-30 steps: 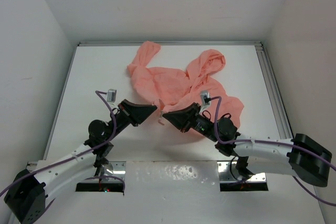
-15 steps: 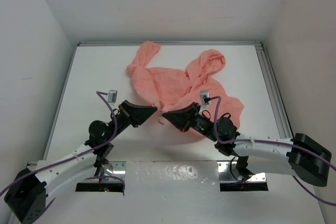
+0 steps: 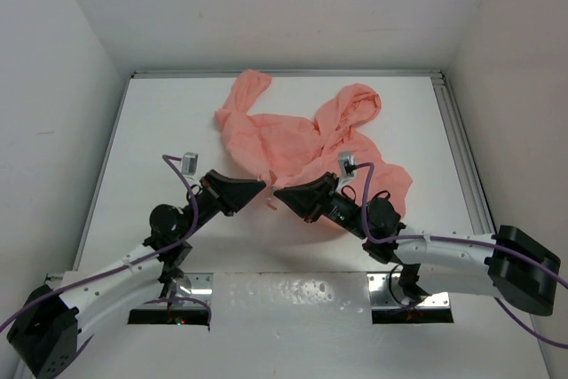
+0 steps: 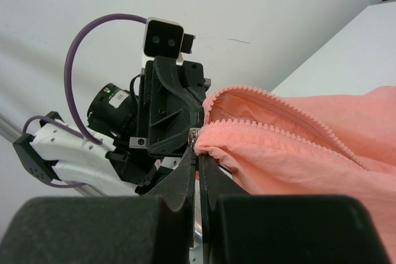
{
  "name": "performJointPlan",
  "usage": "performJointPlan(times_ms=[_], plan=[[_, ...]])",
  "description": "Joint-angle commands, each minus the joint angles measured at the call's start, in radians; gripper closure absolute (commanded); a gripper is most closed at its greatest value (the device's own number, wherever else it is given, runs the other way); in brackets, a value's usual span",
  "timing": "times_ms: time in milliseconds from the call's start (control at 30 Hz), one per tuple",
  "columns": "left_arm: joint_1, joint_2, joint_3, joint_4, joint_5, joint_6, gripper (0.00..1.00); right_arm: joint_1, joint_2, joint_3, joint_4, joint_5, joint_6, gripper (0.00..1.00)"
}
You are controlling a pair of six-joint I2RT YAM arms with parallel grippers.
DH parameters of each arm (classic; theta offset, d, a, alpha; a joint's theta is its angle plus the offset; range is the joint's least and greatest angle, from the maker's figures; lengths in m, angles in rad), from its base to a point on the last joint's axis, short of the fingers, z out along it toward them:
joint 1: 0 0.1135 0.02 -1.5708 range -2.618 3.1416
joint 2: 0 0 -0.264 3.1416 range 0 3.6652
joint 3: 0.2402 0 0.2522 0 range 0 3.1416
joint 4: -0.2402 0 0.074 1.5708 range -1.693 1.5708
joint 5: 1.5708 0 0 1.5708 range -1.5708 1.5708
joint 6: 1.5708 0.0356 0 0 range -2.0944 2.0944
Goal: Zip up the jacket
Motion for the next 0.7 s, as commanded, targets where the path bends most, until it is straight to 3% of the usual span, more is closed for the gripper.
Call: performJointPlan(times_ms=[0, 667], plan=[[-0.007, -0.015, -0.002, 0.075, 0.003, -0.004, 1.00, -0.005, -0.002, 0.032, 0.061, 0.006, -0.010, 1.00], [-0.011, 0.019, 0.010, 0.112, 0.029, -0.011, 1.00, -0.006, 0.002, 0.046, 0.041, 0.001, -0.016, 1.00]])
